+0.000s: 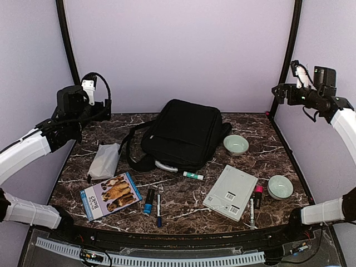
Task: Pack the student bag
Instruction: Adjust the student bag at the center of the board.
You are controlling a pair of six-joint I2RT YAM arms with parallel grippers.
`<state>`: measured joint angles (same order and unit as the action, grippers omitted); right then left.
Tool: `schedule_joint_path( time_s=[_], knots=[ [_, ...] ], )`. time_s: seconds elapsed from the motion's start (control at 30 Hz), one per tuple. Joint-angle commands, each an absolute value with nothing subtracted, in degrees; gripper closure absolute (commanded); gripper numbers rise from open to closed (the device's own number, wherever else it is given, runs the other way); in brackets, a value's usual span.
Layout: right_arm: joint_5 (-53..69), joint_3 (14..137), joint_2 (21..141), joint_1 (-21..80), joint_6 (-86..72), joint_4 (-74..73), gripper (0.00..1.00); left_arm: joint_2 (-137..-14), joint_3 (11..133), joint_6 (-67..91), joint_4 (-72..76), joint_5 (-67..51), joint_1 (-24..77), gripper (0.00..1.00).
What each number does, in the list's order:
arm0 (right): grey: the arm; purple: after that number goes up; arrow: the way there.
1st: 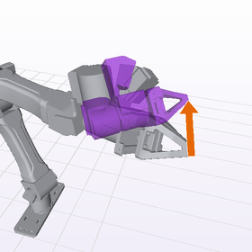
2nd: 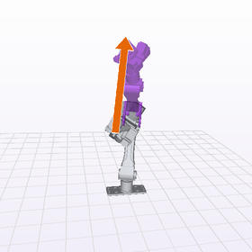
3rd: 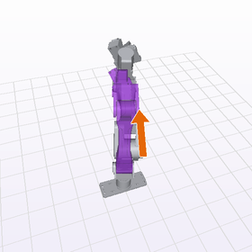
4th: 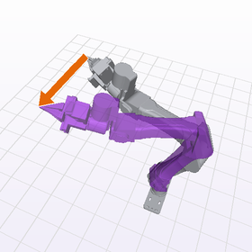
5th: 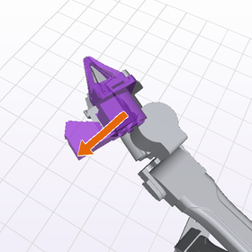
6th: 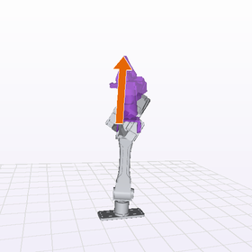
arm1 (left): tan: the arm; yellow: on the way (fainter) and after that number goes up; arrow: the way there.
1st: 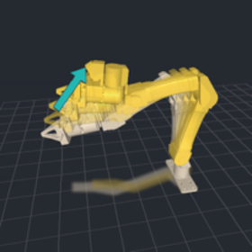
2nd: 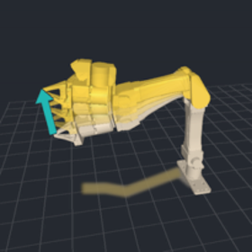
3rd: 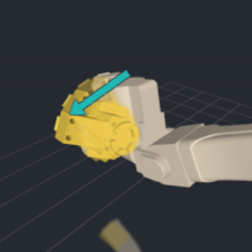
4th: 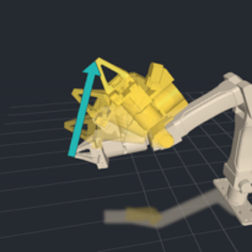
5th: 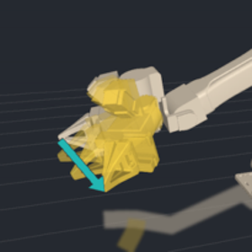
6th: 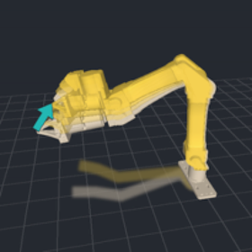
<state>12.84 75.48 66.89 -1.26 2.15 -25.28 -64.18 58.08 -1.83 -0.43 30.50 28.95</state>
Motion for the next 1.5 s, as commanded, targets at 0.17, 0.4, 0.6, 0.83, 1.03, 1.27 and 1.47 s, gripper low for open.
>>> schedule_joint_path(
  time_s=[0.17,0.4,0.6,0.83,1.03,1.27,1.47],
  knots=[
    [15.83,67.18,69.13,-1.39,2.83,-20.78,0.0,-70.43,57.18,0.54,-2.14,14.38,18.85,0.12],
    [21.87,64.94,72.18,1.67,9.14,-22.46,0.08,-73.54,56.54,-1.29,-5.8,2.6,18.64,0.16],
    [26.18,66.36,77.64,10.76,16.57,-25.42,0.17,-74.59,55.16,-7.01,-9.92,-4.01,24.67,0.11],
    [23.97,70.5,89.5,25.81,24.13,-27.69,0.31,-77.19,50.89,-19.75,-6.61,-4.08,37.05,0.15],
    [24.07,77.62,99.6,32.54,25.6,-30.18,0.43,-88.66,56.48,-28.41,-6.47,-6.11,42.82,0.32],
    [24.96,75.35,99.72,33.73,26.47,-32.22,0.49,-103.22,65.7,-32.95,-5.08,-0.03,45.69,0.37],
    [23.46,67.36,94.88,33.82,28.97,-32.69,0.5,-105.96,64.37,-35.42,2.38,0.01,46.04,0.39]
  ],
)
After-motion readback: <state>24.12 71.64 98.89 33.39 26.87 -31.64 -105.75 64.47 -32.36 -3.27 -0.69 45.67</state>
